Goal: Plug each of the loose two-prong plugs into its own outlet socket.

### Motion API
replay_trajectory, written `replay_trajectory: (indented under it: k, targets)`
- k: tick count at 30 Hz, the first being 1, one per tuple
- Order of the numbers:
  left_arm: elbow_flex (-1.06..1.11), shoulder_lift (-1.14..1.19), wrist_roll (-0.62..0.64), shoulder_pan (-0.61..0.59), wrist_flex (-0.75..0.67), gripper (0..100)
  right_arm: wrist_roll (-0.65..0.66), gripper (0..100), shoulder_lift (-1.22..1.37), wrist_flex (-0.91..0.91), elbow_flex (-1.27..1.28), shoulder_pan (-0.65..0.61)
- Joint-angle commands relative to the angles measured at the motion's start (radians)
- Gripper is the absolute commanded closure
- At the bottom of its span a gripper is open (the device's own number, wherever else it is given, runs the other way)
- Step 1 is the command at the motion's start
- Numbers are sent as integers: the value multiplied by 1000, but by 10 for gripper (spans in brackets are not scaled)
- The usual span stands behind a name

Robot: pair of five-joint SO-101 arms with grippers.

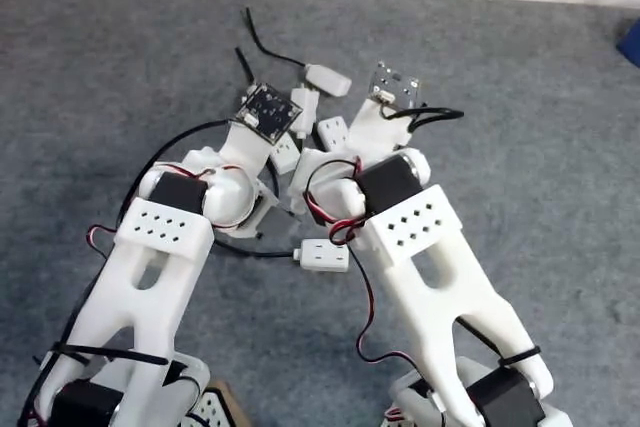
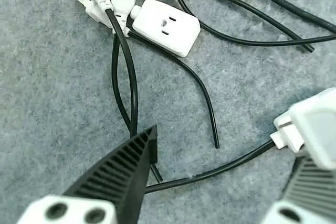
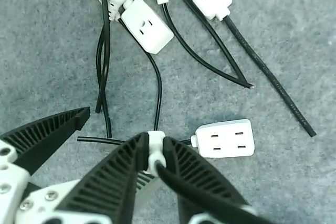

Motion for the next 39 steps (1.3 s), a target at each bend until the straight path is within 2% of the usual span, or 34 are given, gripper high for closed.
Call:
replay_trajectory:
  k: [1, 6, 12, 15, 19, 23, 32, 39]
  targets:
    - [-68, -8, -8, -18, 38, 622, 21, 992, -36, -10, -7, 12]
    - [-105, -35, -6, -22, 135, 622, 68, 993, -36, -81, 73, 81]
    - [-104, -197, -6, -27, 206, 622, 101, 993, -38, -81, 125, 114]
    - [-104, -266, -6, -87, 218, 622, 115, 993, -39, -58, 127, 113]
    - [-108, -291, -11, -232, 215, 622, 180, 993, -39, -48, 128, 111]
    - [-84, -289, -12, -314, 215, 622, 281, 993, -39, -50, 130, 68]
    - [-10, -295, -12, -326, 206, 622, 322, 993, -38, -90, 222, 10]
    - [-10, -295, -12, -326, 207, 622, 341, 993, -38, -111, 268, 10]
